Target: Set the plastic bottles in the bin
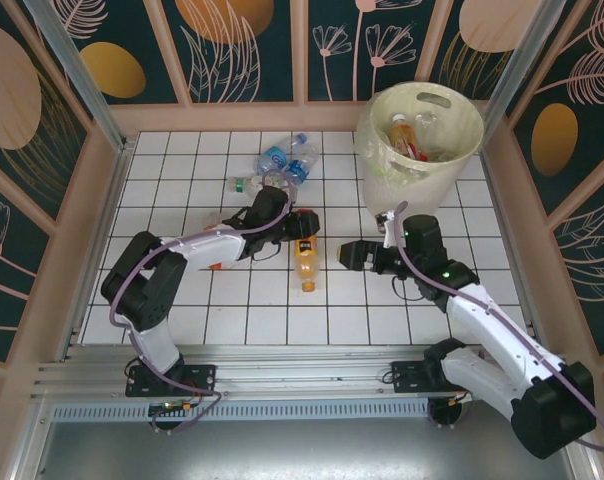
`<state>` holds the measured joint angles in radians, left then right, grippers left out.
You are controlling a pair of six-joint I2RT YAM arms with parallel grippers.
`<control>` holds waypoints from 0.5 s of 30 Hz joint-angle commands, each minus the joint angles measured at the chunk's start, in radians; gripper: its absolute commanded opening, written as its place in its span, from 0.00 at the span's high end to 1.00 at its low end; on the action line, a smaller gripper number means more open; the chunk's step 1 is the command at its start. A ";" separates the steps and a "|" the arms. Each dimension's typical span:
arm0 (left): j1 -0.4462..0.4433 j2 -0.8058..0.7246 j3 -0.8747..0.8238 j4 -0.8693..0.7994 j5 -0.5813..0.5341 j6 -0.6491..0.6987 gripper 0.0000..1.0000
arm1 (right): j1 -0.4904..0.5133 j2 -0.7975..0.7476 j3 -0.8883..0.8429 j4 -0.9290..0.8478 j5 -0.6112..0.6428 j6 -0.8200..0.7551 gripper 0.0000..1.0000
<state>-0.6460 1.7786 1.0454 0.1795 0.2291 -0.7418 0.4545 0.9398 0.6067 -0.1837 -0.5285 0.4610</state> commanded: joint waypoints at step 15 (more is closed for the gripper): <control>0.005 -0.104 -0.042 0.167 0.099 -0.170 0.40 | 0.195 0.373 0.056 0.415 -0.003 0.147 0.06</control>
<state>-0.6460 1.7054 1.0172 0.2955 0.3077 -0.8780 0.6384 1.2972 0.6277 0.1417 -0.5472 0.5804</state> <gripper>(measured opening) 0.596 0.948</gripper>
